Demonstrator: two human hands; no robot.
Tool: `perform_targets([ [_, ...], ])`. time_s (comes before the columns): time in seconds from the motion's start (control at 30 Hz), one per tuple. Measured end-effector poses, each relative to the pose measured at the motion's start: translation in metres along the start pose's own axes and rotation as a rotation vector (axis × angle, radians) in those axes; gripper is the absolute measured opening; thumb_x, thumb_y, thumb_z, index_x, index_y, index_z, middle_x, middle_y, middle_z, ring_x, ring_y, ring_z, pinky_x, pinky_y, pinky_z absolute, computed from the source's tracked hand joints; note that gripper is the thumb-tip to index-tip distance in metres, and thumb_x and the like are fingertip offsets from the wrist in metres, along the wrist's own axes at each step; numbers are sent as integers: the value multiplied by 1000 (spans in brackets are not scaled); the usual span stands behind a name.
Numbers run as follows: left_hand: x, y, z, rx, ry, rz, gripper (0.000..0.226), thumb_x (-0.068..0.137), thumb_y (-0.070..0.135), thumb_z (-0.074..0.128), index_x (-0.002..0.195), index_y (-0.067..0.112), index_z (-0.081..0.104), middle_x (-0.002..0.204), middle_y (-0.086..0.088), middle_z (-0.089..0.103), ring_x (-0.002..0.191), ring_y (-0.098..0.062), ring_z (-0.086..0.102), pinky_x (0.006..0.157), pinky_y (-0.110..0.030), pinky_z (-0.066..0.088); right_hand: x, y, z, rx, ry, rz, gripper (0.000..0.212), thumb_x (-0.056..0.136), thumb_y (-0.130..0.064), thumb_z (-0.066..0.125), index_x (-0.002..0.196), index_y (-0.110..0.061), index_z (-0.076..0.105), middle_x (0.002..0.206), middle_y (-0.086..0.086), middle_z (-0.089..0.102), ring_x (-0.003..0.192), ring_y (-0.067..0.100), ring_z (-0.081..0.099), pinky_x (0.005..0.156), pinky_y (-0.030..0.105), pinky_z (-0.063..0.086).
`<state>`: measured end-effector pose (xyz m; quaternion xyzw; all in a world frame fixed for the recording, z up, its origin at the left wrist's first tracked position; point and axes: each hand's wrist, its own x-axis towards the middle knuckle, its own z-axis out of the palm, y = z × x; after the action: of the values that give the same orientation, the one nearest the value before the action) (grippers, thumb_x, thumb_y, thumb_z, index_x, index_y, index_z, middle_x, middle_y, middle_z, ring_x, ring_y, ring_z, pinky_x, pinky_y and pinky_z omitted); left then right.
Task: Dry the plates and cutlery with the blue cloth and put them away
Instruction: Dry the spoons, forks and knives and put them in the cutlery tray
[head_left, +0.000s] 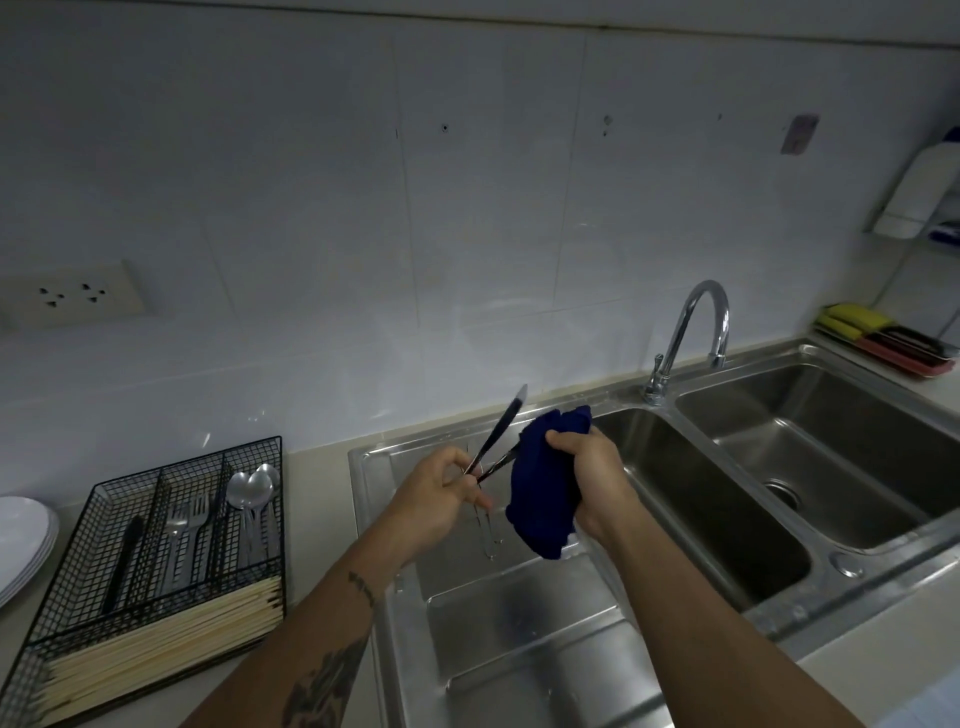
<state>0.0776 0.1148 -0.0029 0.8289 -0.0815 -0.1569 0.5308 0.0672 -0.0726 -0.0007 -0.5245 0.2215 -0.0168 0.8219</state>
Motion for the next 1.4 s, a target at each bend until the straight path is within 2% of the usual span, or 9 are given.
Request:
perform_targets([
  [0.1,2,1,-1,-57,-36,3,14,104,17,47,105,15,61,90,-5,77,36,3,46,42,-17,35,-4,0,6,4,-120,-6,36,89,3,63,122,-12,60,114,17,72,104,38,68,81,50,58],
  [0.17,3,0,-4,-65,-53,8,16,104,14,48,109,10,63,89,-10,74,36,3,46,38,-15,32,-6,2,8,-2,-186,16,38,89,7,62,123,-10,59,116,18,71,103,37,68,78,47,58],
  [0.43,6,4,-18,23,-118,43,22,103,15,49,101,18,71,70,2,67,40,3,45,46,-15,35,-1,3,25,85,-64,-113,52,77,14,69,122,-9,58,109,19,72,84,33,72,65,41,59],
  [0.63,9,5,-31,2,-165,53,22,103,17,50,97,23,71,68,4,70,47,-11,33,45,-23,27,6,-21,24,169,1,-207,44,78,12,69,115,-11,62,98,9,74,90,32,70,82,49,59],
  [0.87,8,11,-24,83,-189,100,15,105,18,46,98,17,59,77,-3,69,43,5,49,51,-19,34,5,-19,26,0,-125,-72,52,81,7,70,127,-12,56,116,16,71,101,37,70,77,47,60],
  [0.97,10,2,-19,128,-139,116,15,104,16,45,99,21,58,74,3,70,46,6,49,58,-24,37,3,-21,33,-62,-14,-172,49,79,9,71,119,-17,57,114,12,70,98,33,69,81,49,60],
  [1.13,15,-14,-22,145,-42,136,24,103,15,46,109,34,58,72,6,68,60,-9,50,61,-24,40,-1,-42,30,-80,143,-321,40,85,2,69,112,-24,54,110,4,66,97,27,66,84,47,57],
  [1.27,19,-18,-22,124,58,113,29,103,14,43,108,28,67,75,4,67,58,-10,50,60,-25,43,5,-38,13,139,138,-154,39,89,0,66,122,-19,57,114,10,69,102,32,67,89,51,55],
  [1.4,16,-10,-15,-10,115,80,29,105,11,38,103,23,65,72,2,65,61,-10,55,60,-23,48,7,-9,5,201,-23,108,36,93,-6,61,129,-4,57,121,18,69,111,36,66,96,52,53],
])
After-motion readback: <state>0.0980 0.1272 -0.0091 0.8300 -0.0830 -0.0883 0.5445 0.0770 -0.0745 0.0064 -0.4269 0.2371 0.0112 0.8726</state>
